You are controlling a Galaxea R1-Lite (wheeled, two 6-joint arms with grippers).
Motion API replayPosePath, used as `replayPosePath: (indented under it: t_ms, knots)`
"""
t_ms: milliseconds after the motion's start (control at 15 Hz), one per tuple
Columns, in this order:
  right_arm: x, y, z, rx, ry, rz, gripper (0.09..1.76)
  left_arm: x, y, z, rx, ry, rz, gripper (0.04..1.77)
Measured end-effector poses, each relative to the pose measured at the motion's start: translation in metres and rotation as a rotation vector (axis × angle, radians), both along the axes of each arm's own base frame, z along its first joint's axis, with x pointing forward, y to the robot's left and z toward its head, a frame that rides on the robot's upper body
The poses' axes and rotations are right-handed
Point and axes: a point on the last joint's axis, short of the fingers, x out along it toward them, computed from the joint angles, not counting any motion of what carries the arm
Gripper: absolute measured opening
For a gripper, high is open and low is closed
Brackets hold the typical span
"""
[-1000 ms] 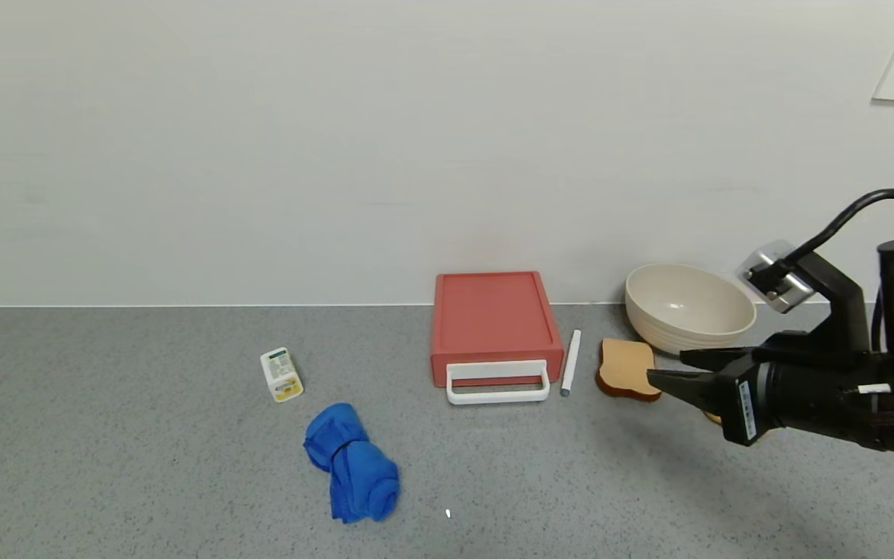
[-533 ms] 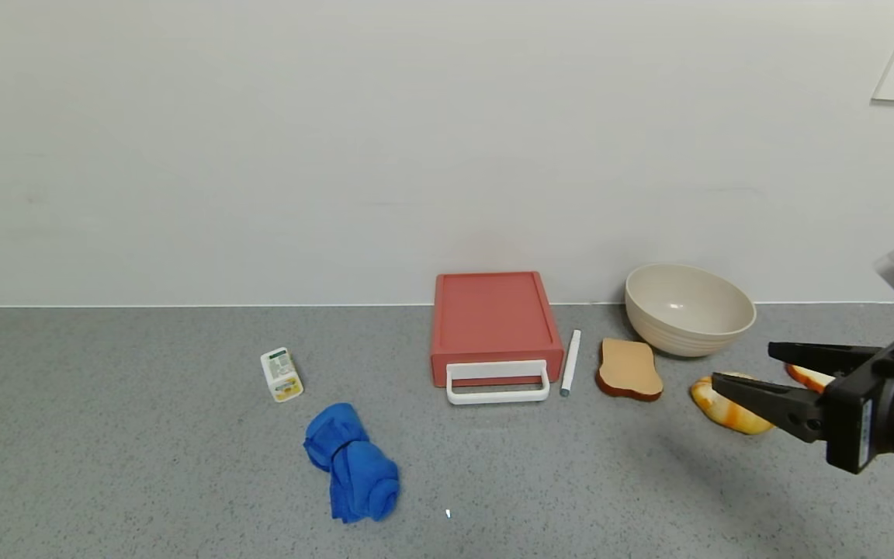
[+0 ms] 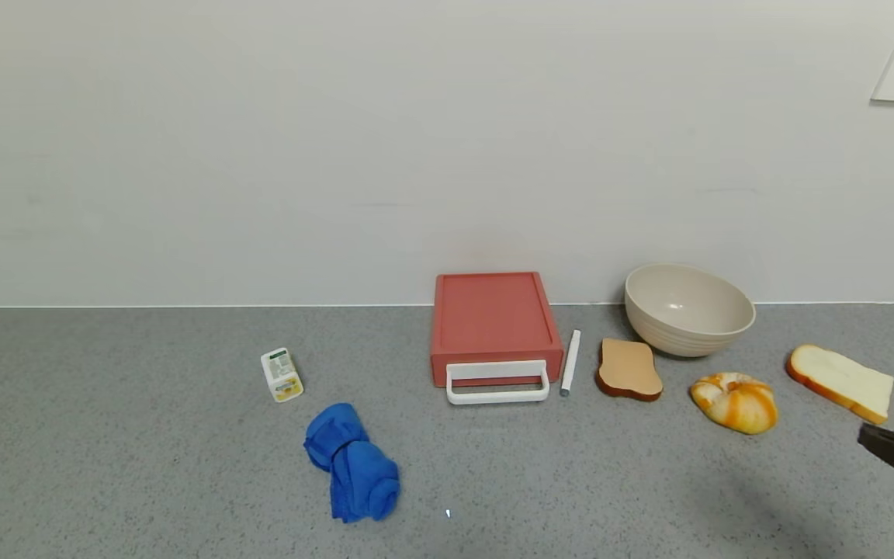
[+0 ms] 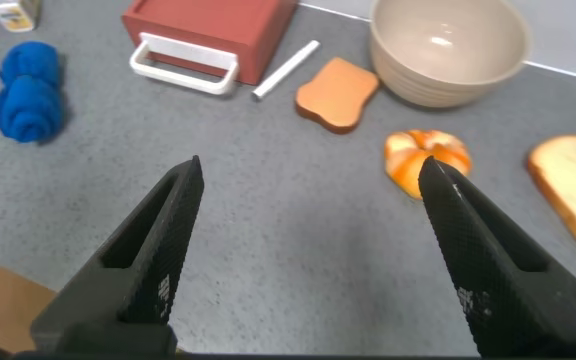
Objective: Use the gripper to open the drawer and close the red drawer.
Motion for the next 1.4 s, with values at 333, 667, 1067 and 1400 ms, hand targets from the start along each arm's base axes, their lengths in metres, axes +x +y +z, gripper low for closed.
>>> replayPosePath:
  t_ms: [333,667,1067,1400]
  knots:
    - [-0.049,-0.023,0.004,0.007,-0.092,-0.143,1.65,0.000,0.000,0.000,0.001,0.000,0.001,1.72]
    - [-0.093,-0.038,-0.002,0.013,-0.177,-0.365,1.67,0.000,0.000,0.000,0.002,0.000,0.000,1.72]
    - [-0.137,-0.036,-0.024,0.048,-0.307,-0.378,1.69,0.000,0.000,0.000,0.002,0.000,0.003,1.72]
    - [-0.155,-0.034,-0.064,0.072,-0.367,-0.286,1.70,0.000,0.000,0.000,0.001,0.000,0.004,1.72]
